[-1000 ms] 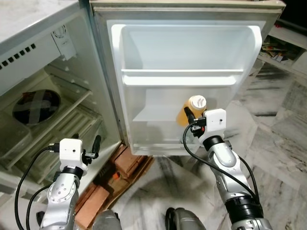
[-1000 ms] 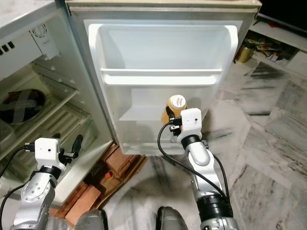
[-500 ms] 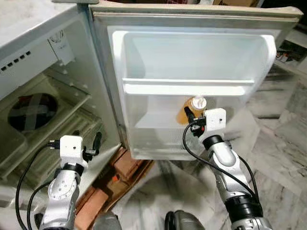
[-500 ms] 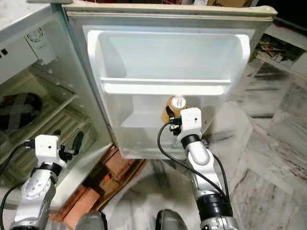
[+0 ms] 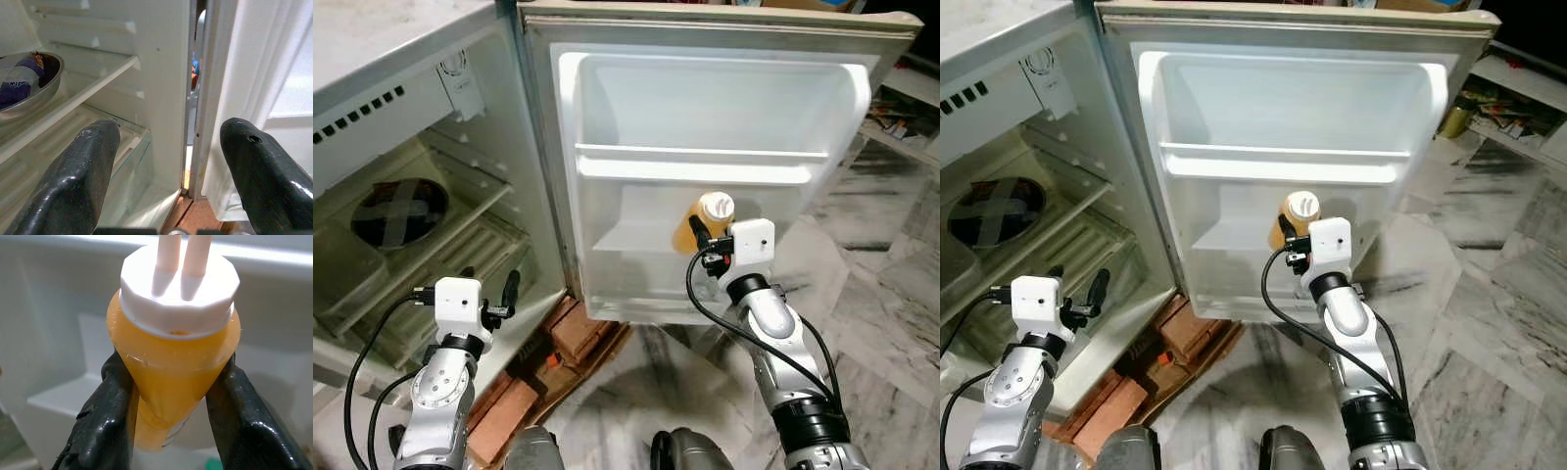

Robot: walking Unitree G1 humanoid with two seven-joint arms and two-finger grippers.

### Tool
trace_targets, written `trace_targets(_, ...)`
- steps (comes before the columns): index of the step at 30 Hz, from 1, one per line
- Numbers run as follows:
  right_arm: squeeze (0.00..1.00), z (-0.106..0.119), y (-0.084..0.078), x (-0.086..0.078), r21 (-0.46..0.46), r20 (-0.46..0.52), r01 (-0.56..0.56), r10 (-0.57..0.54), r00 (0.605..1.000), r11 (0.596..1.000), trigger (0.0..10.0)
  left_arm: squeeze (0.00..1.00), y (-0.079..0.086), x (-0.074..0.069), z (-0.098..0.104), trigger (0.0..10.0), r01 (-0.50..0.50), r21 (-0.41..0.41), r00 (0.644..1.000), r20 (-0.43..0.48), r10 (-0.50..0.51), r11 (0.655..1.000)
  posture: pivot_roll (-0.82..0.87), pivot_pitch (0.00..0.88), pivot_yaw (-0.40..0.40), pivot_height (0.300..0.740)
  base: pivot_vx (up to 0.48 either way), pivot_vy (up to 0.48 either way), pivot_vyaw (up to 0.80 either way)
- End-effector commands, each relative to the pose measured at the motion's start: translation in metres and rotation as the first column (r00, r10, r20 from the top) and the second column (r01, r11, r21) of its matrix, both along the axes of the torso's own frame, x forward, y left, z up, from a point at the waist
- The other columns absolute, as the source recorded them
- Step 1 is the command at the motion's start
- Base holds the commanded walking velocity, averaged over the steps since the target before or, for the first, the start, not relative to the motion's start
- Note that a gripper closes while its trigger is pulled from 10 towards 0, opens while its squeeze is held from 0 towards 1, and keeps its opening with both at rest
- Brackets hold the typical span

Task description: Restocking fridge

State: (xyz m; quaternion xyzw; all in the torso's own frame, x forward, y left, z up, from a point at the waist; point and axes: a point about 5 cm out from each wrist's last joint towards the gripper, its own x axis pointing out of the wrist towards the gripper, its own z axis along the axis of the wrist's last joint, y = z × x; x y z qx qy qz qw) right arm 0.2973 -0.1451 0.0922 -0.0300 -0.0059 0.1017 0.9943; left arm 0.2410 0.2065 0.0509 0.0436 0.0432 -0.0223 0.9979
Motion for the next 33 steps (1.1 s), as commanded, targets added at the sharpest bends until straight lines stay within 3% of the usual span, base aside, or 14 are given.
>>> trace_targets(1, 0.00, 0.0027, -0.0044, -0.0013, 0.001, -0.004, 0.015, -0.015, 1.000, 1.000, 10.0, 0.00, 0.0016, -0.0027, -0.0030, 10.0, -0.008, -0.008, 1.000, -0.017, 0.008, 1.000, 0.07, 0.127, -0.023, 0.740, 0.000, 0.000, 0.00)
trace_targets(9, 0.00, -0.0016, -0.0060, -0.0006, 0.000, -0.031, 0.025, -0.025, 0.999, 1.000, 10.0, 0.00, 0.0026, -0.0041, -0.0055, 10.0, -0.017, -0.004, 0.999, -0.035, 0.017, 1.000, 0.07, 0.133, -0.020, 0.711, 0.000, 0.000, 0.00)
trace_targets(22, 0.00, -0.0014, -0.0052, -0.0016, 0.005, -0.034, 0.019, -0.018, 0.999, 1.000, 10.0, 0.00, 0.0060, -0.0053, -0.0093, 10.0, -0.028, 0.013, 0.997, -0.067, 0.028, 1.000, 0.07, 0.142, -0.022, 0.623, 0.000, 0.000, 0.00)
trace_targets(33, 0.00, 0.0005, -0.0032, 0.0002, 0.013, -0.026, -0.001, 0.001, 1.000, 1.000, 10.0, 0.00, 0.0067, -0.0046, -0.0054, 10.0, -0.024, 0.013, 0.999, -0.041, 0.025, 1.000, 0.07, 0.145, -0.021, 0.623, 0.000, 0.000, 0.00)
